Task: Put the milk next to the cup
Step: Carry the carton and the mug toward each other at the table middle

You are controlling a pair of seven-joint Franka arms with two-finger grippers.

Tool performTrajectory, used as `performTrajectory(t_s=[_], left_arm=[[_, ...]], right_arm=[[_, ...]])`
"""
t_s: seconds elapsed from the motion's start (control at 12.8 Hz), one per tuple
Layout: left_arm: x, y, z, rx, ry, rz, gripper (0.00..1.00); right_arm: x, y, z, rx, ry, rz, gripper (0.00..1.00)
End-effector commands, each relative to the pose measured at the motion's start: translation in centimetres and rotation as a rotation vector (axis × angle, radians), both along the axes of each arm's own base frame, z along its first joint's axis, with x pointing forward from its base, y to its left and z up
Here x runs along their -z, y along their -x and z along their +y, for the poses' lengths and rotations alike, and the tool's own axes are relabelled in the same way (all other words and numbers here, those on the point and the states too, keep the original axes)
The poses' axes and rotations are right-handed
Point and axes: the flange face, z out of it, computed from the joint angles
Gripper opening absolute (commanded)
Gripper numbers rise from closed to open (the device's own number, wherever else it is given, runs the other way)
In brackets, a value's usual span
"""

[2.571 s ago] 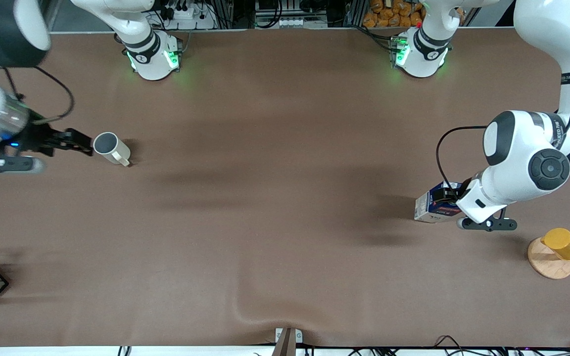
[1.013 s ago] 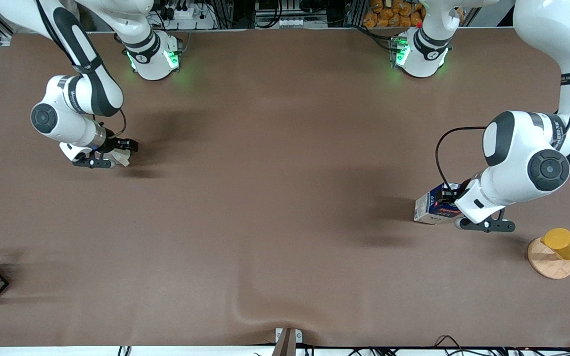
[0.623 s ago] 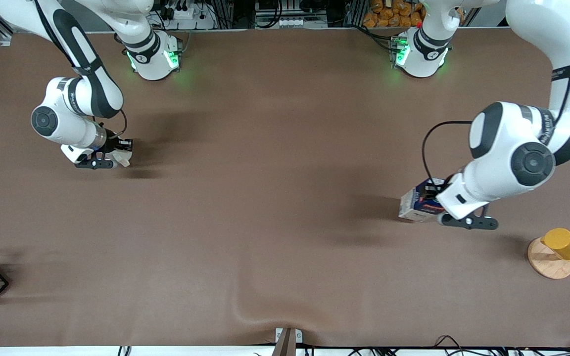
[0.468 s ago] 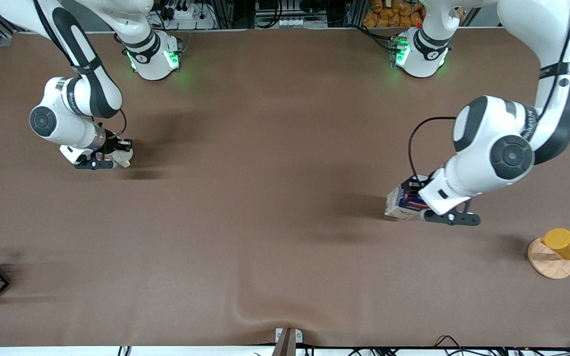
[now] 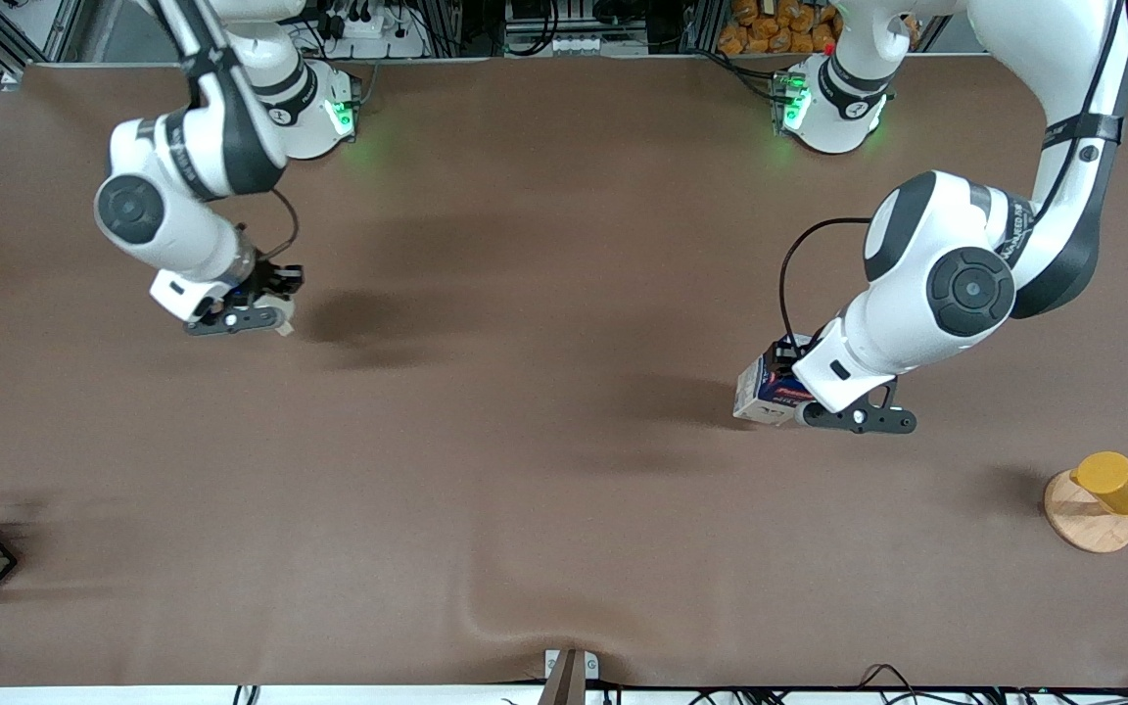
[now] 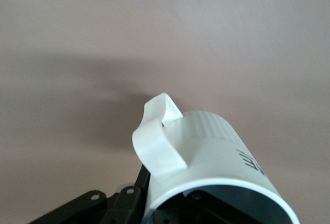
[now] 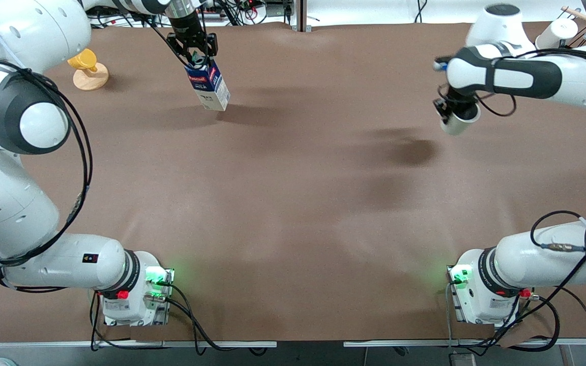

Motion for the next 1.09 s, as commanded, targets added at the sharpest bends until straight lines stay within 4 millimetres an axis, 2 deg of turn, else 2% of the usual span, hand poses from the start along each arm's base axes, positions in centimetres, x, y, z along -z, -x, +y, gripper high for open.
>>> performTrajectory(t_s=[0.0, 0.16, 0.23, 0.31, 0.39, 0.55, 0.7, 0.78, 1.01], left_arm=[[-2.5, 0.4, -0.1, -0.021, -0.016, 0.009, 0.62], [-3.3, 0.8, -1.2, -0.032, -0.010, 0.005, 0.62], [-3.5, 1.0, -1.6, -0.055, -0.018, 0.014, 0.62], [-4.2, 1.2, -2.4, -0.074, -0.015, 0.011, 0.62], [-4.3, 1.5, -2.9, -0.089, -0.018, 0.018, 0.62], [-4.5, 2.2, -4.4, -0.107, -0.015, 0.022, 0.62], [-4.6, 3.0, -6.2, -0.150, -0.015, 0.029, 0.62], [-4.7, 3.7, -7.5, -0.163, -0.019, 0.029, 0.62], [-4.5, 5.3, -10.4, -0.180, -0.034, 0.038, 0.61]], right_arm=[[-1.5, -1.5, 9.0, 0.068, -0.031, -0.008, 0.00], [-1.5, -1.8, 18.2, 0.141, -0.035, -0.023, 0.00], [-0.7, -1.8, 22.2, 0.186, -0.028, -0.012, 0.00], [0.1, -1.8, 26.1, 0.209, -0.031, -0.008, 0.00], [1.3, -2.3, 28.6, 0.229, -0.034, -0.004, 0.00], [5.0, -2.8, 32.4, 0.254, -0.031, 0.018, 0.00], [7.8, -1.7, 36.0, 0.247, -0.023, 0.036, 0.00], [9.0, -0.6, 37.2, 0.248, -0.009, 0.043, 0.00], [10.3, -0.1, 38.2, 0.248, -0.039, 0.025, 0.00]])
